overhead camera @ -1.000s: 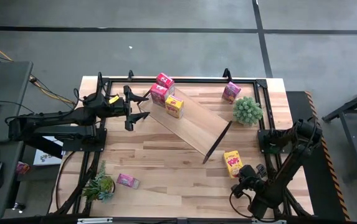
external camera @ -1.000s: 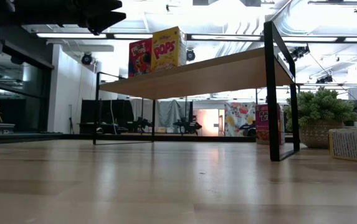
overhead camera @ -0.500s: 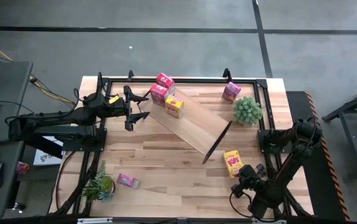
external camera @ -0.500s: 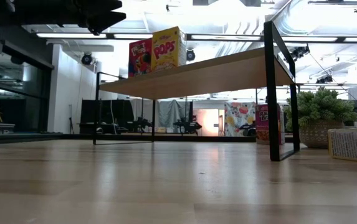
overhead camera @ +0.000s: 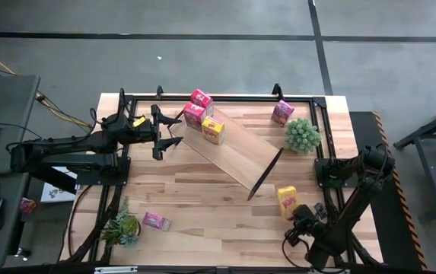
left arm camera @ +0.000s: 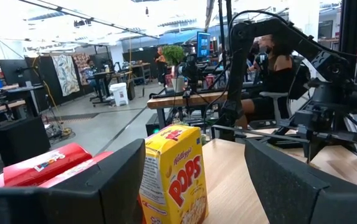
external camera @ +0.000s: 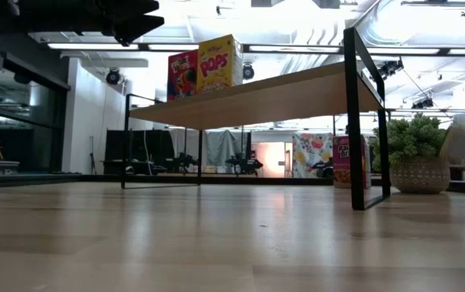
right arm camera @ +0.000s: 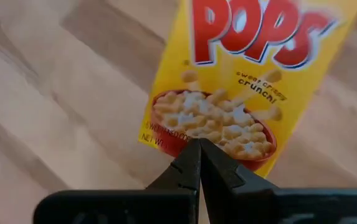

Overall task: Stack cereal on shelf
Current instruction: Put the yellow cereal box on the shelf

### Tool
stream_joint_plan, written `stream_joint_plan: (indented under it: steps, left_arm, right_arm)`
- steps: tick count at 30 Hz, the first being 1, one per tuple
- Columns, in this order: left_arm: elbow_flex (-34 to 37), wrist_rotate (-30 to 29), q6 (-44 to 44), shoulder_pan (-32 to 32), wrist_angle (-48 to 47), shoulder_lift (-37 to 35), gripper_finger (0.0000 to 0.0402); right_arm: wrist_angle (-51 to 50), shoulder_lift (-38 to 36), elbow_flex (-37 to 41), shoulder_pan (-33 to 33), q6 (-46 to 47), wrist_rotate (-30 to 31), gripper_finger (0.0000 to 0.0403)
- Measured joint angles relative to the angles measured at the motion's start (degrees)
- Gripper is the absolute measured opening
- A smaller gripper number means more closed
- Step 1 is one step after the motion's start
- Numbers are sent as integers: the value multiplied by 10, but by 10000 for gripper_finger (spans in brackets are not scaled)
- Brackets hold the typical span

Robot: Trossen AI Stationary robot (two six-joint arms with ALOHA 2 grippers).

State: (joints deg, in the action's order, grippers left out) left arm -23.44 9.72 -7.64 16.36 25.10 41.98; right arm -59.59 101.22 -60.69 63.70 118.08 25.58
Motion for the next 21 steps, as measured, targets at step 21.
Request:
stream_joint_plan:
  steps: [21]
  left_arm:
    - [0,0,0,0,0,0,266]
  right_arm:
    - [2,1,1,13,5,-20,0]
